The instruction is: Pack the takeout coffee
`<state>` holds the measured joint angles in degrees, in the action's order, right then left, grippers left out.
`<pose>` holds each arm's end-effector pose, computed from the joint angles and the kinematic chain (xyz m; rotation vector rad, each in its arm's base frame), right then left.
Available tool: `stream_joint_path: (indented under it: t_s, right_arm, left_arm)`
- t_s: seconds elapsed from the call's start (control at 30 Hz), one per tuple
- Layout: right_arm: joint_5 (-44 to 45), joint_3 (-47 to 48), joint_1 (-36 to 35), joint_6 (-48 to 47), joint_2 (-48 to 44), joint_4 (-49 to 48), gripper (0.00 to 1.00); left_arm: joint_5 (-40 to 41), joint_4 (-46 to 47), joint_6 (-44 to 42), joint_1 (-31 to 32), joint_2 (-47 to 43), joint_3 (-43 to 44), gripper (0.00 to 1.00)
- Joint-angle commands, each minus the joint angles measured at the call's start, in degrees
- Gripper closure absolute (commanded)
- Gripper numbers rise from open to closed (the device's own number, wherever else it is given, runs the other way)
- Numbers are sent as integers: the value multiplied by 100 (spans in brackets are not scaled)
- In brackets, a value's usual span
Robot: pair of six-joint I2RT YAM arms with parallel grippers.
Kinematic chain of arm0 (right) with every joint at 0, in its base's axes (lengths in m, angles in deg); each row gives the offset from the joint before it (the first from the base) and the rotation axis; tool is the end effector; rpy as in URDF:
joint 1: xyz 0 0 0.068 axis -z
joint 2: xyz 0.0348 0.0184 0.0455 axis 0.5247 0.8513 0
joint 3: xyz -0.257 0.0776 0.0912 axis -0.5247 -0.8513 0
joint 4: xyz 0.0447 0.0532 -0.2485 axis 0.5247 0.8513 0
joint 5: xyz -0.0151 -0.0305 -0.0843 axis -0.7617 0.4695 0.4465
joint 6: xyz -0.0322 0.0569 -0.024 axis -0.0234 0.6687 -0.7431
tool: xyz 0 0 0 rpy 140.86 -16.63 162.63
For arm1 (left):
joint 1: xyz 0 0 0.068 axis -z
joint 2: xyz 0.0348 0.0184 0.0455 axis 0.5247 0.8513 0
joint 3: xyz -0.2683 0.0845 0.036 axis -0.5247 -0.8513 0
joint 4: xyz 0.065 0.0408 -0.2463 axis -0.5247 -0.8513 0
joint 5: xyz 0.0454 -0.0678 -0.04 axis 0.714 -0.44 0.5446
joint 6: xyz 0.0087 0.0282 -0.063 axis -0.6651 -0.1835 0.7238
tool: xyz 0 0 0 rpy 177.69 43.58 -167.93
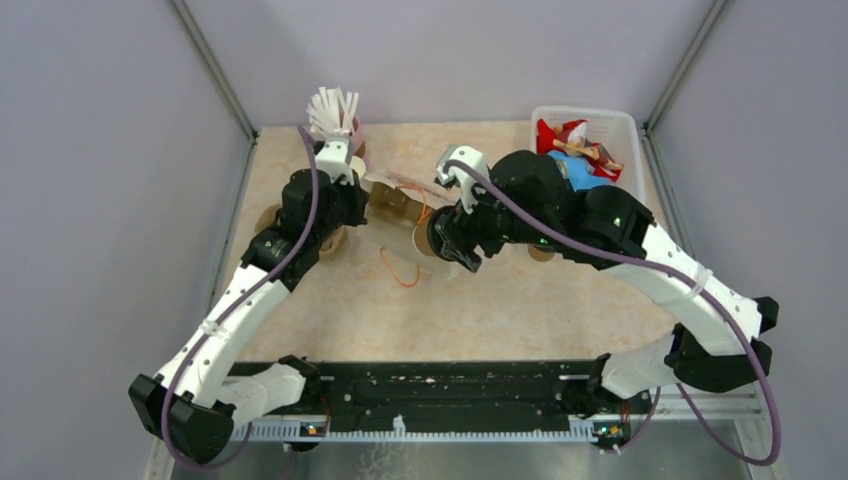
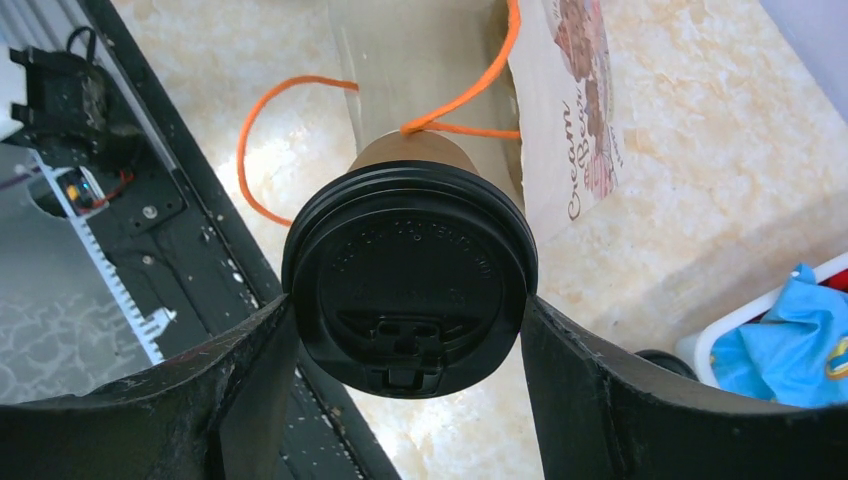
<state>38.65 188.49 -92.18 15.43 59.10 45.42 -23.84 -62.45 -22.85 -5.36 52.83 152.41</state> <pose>0.1323 0.2245 0.4783 -1.0742 1.8986 0.5130 0.2212 -0.1021 0.3827 0.1534 1.9247 -0.3475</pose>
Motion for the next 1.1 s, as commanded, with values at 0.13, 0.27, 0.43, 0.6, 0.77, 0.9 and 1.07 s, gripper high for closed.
stream_joint_path:
  t_s: [0.13,0.27,0.43,0.6,0.77,0.9,1.07]
  right_arm:
    - [814,482,-842,-544,32,429,40]
    - [820,809,-1091,-253,137,862,41]
    - [1063,469,-1240,-297,-32,860,41]
    - [1423,135,-1248,-887,167,133,41]
    - [1948,-8,-1250,-1827,633,-790,40]
    - [2236,-364,-1240,-2616,809,-1221,40]
    - [2069,-673,-1023,-2810,917,-1407,42]
  left_arm:
    - [-382,888,-204,15,-192,-264,100]
    - [-344,702,-197,15,-53,-48,100]
    - [-443,687,-100,9,-9,-20,100]
    - [-465,591,-97,13,15,48,100]
    - [-497,620,-175,10,-18,-18,100]
    - [-570,676,-205,13,-6,-35,100]
    - [-609,733,-145,14,10,-46,100]
